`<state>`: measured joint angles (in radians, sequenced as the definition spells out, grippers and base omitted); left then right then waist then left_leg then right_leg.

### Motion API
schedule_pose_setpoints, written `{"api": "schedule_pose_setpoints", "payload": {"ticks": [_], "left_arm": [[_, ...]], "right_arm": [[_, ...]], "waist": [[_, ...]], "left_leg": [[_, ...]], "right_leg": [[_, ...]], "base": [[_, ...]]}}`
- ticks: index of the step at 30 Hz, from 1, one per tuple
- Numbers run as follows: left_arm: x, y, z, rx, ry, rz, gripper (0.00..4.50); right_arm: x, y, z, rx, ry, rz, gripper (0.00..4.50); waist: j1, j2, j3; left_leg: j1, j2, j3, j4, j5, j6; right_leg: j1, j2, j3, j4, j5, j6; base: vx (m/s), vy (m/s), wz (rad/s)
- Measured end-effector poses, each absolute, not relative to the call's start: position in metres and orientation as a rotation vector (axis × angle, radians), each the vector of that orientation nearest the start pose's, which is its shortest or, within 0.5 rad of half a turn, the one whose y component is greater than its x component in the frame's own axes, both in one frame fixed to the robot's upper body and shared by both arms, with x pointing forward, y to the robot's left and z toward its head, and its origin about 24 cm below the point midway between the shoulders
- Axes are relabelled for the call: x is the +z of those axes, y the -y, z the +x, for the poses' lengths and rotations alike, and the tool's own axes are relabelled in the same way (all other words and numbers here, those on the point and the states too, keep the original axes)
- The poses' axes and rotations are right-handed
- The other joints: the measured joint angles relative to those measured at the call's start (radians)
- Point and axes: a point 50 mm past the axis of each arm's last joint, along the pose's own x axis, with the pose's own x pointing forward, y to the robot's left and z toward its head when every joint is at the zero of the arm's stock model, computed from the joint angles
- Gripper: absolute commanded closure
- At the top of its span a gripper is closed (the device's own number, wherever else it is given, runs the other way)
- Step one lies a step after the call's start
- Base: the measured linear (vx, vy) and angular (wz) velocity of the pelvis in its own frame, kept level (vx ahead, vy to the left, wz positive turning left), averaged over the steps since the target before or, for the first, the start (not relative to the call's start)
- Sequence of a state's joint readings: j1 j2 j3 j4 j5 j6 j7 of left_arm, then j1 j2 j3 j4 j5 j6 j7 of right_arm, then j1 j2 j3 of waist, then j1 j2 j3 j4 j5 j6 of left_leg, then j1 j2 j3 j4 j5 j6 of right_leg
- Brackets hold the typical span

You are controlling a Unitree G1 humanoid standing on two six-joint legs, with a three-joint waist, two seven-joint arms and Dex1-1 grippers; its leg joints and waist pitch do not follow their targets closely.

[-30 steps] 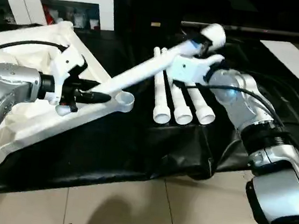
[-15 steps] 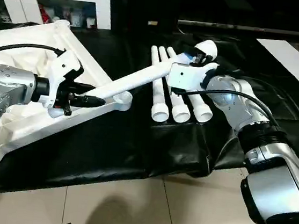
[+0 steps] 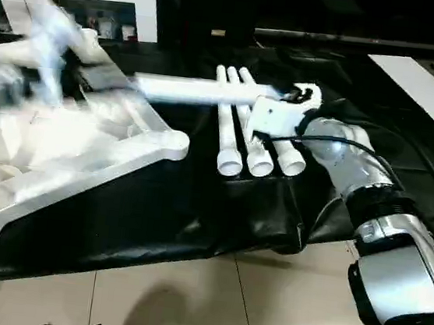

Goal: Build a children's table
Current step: Insert table leg to table base

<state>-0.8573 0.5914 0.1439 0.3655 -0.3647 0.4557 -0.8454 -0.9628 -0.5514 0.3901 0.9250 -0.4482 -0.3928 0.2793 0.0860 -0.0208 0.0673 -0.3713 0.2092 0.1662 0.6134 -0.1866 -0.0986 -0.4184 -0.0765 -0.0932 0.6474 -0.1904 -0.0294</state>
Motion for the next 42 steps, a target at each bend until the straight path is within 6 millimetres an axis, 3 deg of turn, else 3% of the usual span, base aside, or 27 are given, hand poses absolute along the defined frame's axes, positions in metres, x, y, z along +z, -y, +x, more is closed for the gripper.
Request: {"api": "schedule_pose_setpoints", "payload": {"ticks": [4, 7, 9, 11, 15, 20, 23, 27, 28, 29, 30, 31, 32, 33, 34, 35, 36, 37, 38, 39, 40, 42], "left_arm": [[0.265, -0.249, 0.362, -0.525, 0.268, -0.037, 1.48], [0.262, -0.264, 0.367, -0.396, 0.288, -0.092, 1.48], [0.255, -0.269, 0.369, -0.334, 0.274, -0.081, 1.48], [0.243, -0.268, 0.369, -0.305, 0.243, -0.018, 1.48], [0.207, -0.236, 0.364, -0.300, 0.202, 0.117, 1.48], [0.148, -0.194, 0.340, -0.267, 0.100, 0.047, 1.48], [0.131, -0.189, 0.325, -0.168, 0.099, -0.019, 1.48], [0.125, -0.194, 0.313, -0.057, 0.099, 0.031, 1.48], [0.125, -0.195, 0.311, -0.039, 0.099, 0.040, 1.48], [0.124, -0.195, 0.307, -0.015, 0.097, 0.055, 1.48], [0.124, -0.195, 0.305, 0.001, 0.095, 0.067, 1.48], [0.125, -0.195, 0.305, 0.011, 0.099, 0.076, 1.48], [0.127, -0.197, 0.303, 0.035, 0.105, 0.091, 1.48], [0.126, -0.199, 0.300, 0.058, 0.104, 0.096, 1.48], [0.125, -0.200, 0.298, 0.070, 0.101, 0.092, 1.48], [0.122, -0.200, 0.296, 0.081, 0.094, 0.088, 1.48], [0.122, -0.197, 0.296, 0.076, 0.086, 0.096, 1.48], [0.120, -0.193, 0.296, 0.061, 0.076, 0.108, 1.48], [0.119, -0.187, 0.297, 0.036, 0.069, 0.112, 1.48], [0.119, -0.184, 0.297, 0.023, 0.070, 0.108, 1.48], [0.120, -0.182, 0.297, 0.015, 0.071, 0.096, 1.48], [0.116, -0.181, 0.297, 0.011, 0.057, 0.057, 1.48]], "right_arm": [[0.140, 0.192, 0.390, 0.455, 0.080, -1.062, 2.56], [0.117, 0.200, 0.384, 0.434, -0.006, -0.932, 2.57], [0.102, 0.203, 0.379, 0.389, -0.048, -0.745, 2.58], [0.093, 0.200, 0.376, 0.307, -0.049, -0.442, 2.58], [0.098, 0.196, 0.367, 0.227, 0.016, -0.092, 2.60], [0.102, 0.189, 0.340, 0.219, 0.049, 0.072, 2.61], [0.100, 0.190, 0.323, 0.226, 0.046, 0.072, 2.61], [0.110, 0.181, 0.313, 0.249, 0.058, 0.069, 2.61], [0.111, 0.178, 0.310, 0.262, 0.059, 0.054, 2.61], [0.108, 0.172, 0.306, 0.279, 0.046, 0.034, 2.61], [0.104, 0.168, 0.304, 0.289, 0.028, 0.026, 2.61], [0.100, 0.164, 0.303, 0.302, 0.009, 0.024, 2.61], [0.098, 0.157, 0.302, 0.317, -0.009, 0.029, 2.61], [0.097, 0.152, 0.302, 0.322, -0.016, 0.037, 2.61], [0.097, 0.151, 0.302, 0.315, -0.021, 0.045, 2.61], [0.097, 0.150, 0.303, 0.302, -0.024, 0.047, 2.61], [0.098, 0.153, 0.303, 0.285, -0.027, 0.035, 2.61], [0.097, 0.157, 0.303, 0.270, -0.034, 0.016, 2.61], [0.096, 0.162, 0.304, 0.257, -0.050, 0.007, 2.61], [0.096, 0.164, 0.304, 0.250, -0.052, 0.006, 2.61], [0.095, 0.164, 0.304, 0.248, -0.056, 0.014, 2.61], [0.094, 0.161, 0.304, 0.259, -0.068, 0.021, 2.61]], "waist": [[0.002, 0.000, 0.000], [0.005, 0.001, 0.000], [0.004, 0.001, 0.000], [0.004, 0.002, 0.001], [0.008, 0.005, 0.000], [0.016, 0.006, -0.001], [0.014, 0.008, 0.000], [-0.002, 0.010, 0.000], [-0.005, 0.012, -0.001], [-0.019, 0.021, -0.002], [-0.031, 0.028, -0.002], [-0.038, 0.033, -0.001], [-0.050, 0.033, -0.001], [-0.052, 0.029, -0.003], [-0.051, 0.026, -0.005], [-0.042, 0.022, -0.006], [-0.024, 0.012, -0.006], [-0.001, 0.007, -0.005], [0.014, -0.002, -0.005], [0.022, -0.003, -0.006], [0.032, -0.004, -0.005], [0.042, 0.000, -0.008]], "left_leg": [[0.002, 0.000, 0.000, 0.000, 0.000, 0.000], [0.002, 0.000, 0.000, 0.001, 0.000, 0.000], [0.001, 0.000, 0.000, 0.001, 0.000, 0.000], [0.002, 0.002, 0.000, 0.001, 0.000, 0.001], [0.002, 0.004, 0.000, 0.000, -0.001, 0.002], [0.000, 0.004, 0.000, 0.000, 0.000, 0.003], [0.003, 0.005, 0.000, 0.000, 0.000, 0.001], [0.007, 0.003, -0.002, -0.002, 0.000, 0.000], [0.008, 0.005, -0.007, -0.002, 0.000, 0.000], [-0.005, 0.002, -0.043, -0.004, 0.000, 0.000], [-0.010, 0.002, -0.072, -0.005, 0.000, -0.001], [-0.013, -0.001, -0.099, -0.006, 0.002, -0.004], [-0.020, -0.007, -0.135, -0.005, 0.011, -0.017], [-0.024, -0.012, -0.156, -0.005, 0.015, -0.022], [-0.023, -0.014, -0.167, -0.008, 0.016, -0.021], [-0.020, -0.003, -0.148, -0.013, 0.013, -0.018], [-0.022, 0.003, -0.118, 0.017, -0.012, 0.024], [-0.030, -0.006, -0.083, 0.073, -0.031, 0.060], [-0.015, -0.040, -0.049, 0.086, -0.039, 0.074], [0.001, -0.065, -0.036, 0.064, -0.040, 0.076], [0.008, -0.079, -0.036, 0.039, -0.047, 0.063], [0.007, -0.050, -0.041, 0.020, -0.032, 0.053]], "right_leg": [[0.002, 0.000, 0.000, 0.000, 0.000, 0.000], [0.002, 0.000, 0.000, 0.000, 0.000, 0.000], [0.002, 0.000, 0.000, 0.000, 0.000, -0.001], [0.002, -0.001, 0.000, 0.000, 0.000, -0.001], [0.003, -0.001, 0.000, -0.001, 0.000, -0.002], [0.001, 0.000, -0.001, -0.001, 0.001, -0.001], [0.004, 0.000, -0.001, -0.001, 0.002, -0.001], [0.006, 0.003, -0.001, -0.004, 0.002, 0.007], [0.009, 0.006, -0.003, -0.008, 0.003, 0.007], [0.023, 0.003, -0.029, -0.019, 0.004, 0.006], [0.035, 0.004, -0.050, -0.029, 0.004, 0.006], [0.040, 0.009, -0.061, -0.022, -0.002, -0.005], [0.041, 0.023, -0.055, 0.007, -0.024, -0.044], [0.042, 0.027, -0.054, 0.025, -0.045, -0.065], [0.037, 0.033, -0.052, 0.038, -0.054, -0.071], [0.038, 0.039, -0.055, 0.041, -0.058, -0.066], [0.034, 0.039, -0.056, 0.041, -0.058, -0.062], [0.034, 0.038, -0.054, 0.040, -0.059, -0.056], [0.032, 0.038, -0.051, 0.033, -0.057, -0.053], [0.028, 0.042, -0.051, 0.031, -0.056, -0.051], [0.025, 0.053, -0.050, 0.024, -0.052, -0.047], [0.027, 0.067, -0.070, -0.010, -0.027, -0.030]], "base": [[0.000, 0.000, 0.00], [0.000, 0.000, 0.00], [0.000, 0.000, 0.00], [0.000, 0.000, 0.00], [0.000, 0.000, 0.00], [0.000, 0.000, 0.00], [0.000, 0.000, 0.00], [0.000, 0.000, 0.00], [0.000, 0.000, 0.00], [0.000, 0.000, 0.00], [-0.029, -0.071, 0.38], [0.020, -0.098, 0.60], [0.020, -0.098, 0.60], [0.018, -0.140, 0.56], [0.012, -0.200, 0.46], [0.012, -0.200, 0.46], [0.005, -0.222, 0.24], [-0.022, -0.192, 0.13], [-0.022, -0.192, 0.13], [-0.026, -0.158, 0.13], [-0.035, -0.142, 0.07], [-0.029, -0.132, 0.07]]}}
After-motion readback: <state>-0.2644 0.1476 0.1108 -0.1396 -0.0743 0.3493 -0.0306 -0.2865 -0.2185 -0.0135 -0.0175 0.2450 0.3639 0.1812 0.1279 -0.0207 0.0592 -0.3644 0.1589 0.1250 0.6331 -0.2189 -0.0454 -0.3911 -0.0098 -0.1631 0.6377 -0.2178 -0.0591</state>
